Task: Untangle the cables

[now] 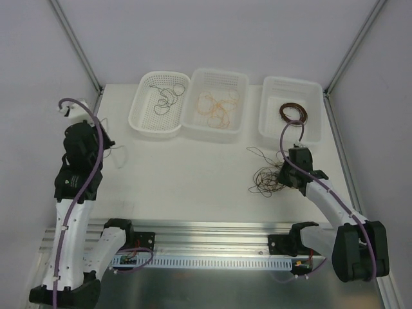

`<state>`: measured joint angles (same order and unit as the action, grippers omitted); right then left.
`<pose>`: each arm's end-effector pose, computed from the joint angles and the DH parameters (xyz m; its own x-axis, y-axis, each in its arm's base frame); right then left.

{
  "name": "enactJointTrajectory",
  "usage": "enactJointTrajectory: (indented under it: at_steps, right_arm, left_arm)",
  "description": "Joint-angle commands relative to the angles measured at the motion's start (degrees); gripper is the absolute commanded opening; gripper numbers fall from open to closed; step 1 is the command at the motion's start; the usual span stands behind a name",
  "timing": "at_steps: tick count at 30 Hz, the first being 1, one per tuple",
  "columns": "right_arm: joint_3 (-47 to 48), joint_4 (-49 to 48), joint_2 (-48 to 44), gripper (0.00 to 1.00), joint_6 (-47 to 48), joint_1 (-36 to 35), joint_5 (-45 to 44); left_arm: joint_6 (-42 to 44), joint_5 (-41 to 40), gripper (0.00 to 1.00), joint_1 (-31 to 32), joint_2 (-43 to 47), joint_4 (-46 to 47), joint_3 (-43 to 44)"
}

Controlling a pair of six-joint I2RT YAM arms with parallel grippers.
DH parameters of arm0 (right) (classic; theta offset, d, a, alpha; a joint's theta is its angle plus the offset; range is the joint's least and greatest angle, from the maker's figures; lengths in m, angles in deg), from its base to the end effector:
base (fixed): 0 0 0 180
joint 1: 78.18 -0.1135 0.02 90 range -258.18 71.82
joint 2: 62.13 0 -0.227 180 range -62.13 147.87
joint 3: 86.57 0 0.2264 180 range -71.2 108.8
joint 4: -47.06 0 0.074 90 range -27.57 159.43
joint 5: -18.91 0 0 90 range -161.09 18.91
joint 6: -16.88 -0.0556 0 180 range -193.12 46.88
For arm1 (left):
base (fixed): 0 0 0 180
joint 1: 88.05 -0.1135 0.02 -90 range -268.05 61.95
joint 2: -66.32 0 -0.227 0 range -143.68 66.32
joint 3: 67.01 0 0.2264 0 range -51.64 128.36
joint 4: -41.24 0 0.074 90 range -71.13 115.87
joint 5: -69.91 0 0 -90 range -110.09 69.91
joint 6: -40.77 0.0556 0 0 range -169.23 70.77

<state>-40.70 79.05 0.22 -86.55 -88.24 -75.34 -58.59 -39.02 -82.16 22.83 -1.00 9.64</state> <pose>0.2150 0.0339 0.1534 -0.7462 0.1029 -0.6578 0.0488 0.9938 0.1000 0.1708 0.0005 0.3736 -0.1189 -0.1424 -0.9826 -0.2442 0.9635 -0.1101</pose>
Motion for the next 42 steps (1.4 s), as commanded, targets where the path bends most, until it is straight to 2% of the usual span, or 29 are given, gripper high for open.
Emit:
enactJointTrajectory:
  at_steps: [1,4,8,11,14,18,23,26,29,33,42]
  right_arm:
    - [-0.4,2.4,-2.9,0.16,1.5,1.4,-1.5]
    - [-0.6,3.4,-4.5,0.16,1.8,2.2,-1.3]
    - [-0.1,5.2,-7.4,0.16,2.7,2.3,-0.1]
    - [0.9,6.5,-8.7,0.20,4.0,2.3,0.9]
    - [2.1,8.4,-10.3,0.26,5.3,2.2,2.0]
    - [3.3,11.1,-13.6,0.46,6.8,2.1,3.3]
    - [5.2,13.7,-15.8,0.63,8.6,2.2,8.5]
    - [5.7,14.3,-17.3,0.69,8.9,2.0,10.4]
    - [6.3,14.4,-18.2,0.75,9.3,2.0,11.4]
    - [7.4,15.1,-17.3,0.82,10.0,1.9,13.0]
    - [8.2,15.8,-17.9,0.89,11.5,1.8,13.6]
  left_arm:
    - [-2.2,4.0,0.00,-9.1,-1.4,-6.0,6.1]
    - [-4.9,4.1,0.00,-12.1,-3.4,-6.7,8.9]
    - [-7.1,15.2,0.00,-12.2,-5.5,-5.2,9.8]
    - [-5.9,17.1,0.00,-12.3,-6.7,-5.0,11.7]
    - [-5.0,16.4,0.00,-12.3,-7.8,-5.2,15.4]
    - [-4.0,15.3,0.00,-12.3,-11.3,-5.2,21.7]
    - [-5.3,22.3,0.00,-12.3,-17.2,-5.1,33.5]
    - [-6.8,27.5,0.00,-12.2,-21.6,-4.9,40.2]
    - [-7.2,29.0,0.00,-12.2,-26.2,-3.1,44.4]
    - [-7.8,32.5,0.00,-12.2,-33.1,1.5,46.6]
    - [-9.5,35.2,0.00,-12.2,-49.2,9.4,53.3]
